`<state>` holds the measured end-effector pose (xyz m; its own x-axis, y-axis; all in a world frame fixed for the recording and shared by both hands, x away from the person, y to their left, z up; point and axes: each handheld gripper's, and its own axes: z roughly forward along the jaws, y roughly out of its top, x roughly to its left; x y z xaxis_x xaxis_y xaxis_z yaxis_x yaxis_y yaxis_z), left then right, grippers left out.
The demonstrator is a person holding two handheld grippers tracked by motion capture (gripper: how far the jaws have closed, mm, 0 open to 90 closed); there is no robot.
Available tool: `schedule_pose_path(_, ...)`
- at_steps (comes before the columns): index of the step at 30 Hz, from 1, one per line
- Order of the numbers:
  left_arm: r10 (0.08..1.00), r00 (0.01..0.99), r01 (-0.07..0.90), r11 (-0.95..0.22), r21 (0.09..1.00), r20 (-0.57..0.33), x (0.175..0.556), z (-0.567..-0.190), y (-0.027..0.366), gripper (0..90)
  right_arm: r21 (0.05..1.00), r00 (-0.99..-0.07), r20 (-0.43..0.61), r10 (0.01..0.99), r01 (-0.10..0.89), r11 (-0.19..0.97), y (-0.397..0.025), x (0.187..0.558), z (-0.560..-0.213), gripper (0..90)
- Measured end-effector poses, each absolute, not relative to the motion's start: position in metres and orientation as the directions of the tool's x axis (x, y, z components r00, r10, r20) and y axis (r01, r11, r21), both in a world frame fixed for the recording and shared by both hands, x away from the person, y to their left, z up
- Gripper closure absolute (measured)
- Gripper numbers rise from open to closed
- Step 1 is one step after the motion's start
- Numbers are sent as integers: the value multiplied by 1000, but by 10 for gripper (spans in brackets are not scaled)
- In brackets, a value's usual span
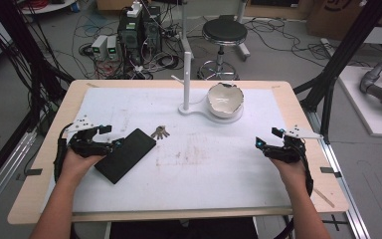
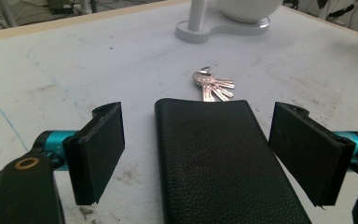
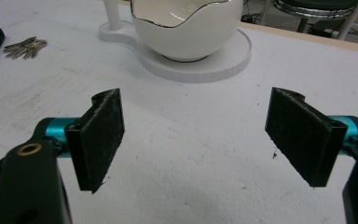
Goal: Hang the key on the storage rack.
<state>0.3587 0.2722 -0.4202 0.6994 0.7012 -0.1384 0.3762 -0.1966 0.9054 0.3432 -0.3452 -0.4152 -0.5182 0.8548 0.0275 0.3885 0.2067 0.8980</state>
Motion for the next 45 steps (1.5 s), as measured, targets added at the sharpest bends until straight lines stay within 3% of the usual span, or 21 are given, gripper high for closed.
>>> schedule_pose_path(16, 723, 679, 379, -194, 905, -129, 361, -417, 264, 183, 886, -504, 26, 863, 411, 213, -344, 342, -418, 199)
schedule_pose_path(28, 669, 738, 375, -297, 878, -89, 395, -397, 206, 183, 880, -510, 29, 860, 422, 221, -344, 342, -420, 199)
schedule_pose_path(45, 590, 807, 386, -492, 781, -27, 447, -401, 143, 186, 879, -503, 34, 863, 425, 214, -345, 343, -422, 201)
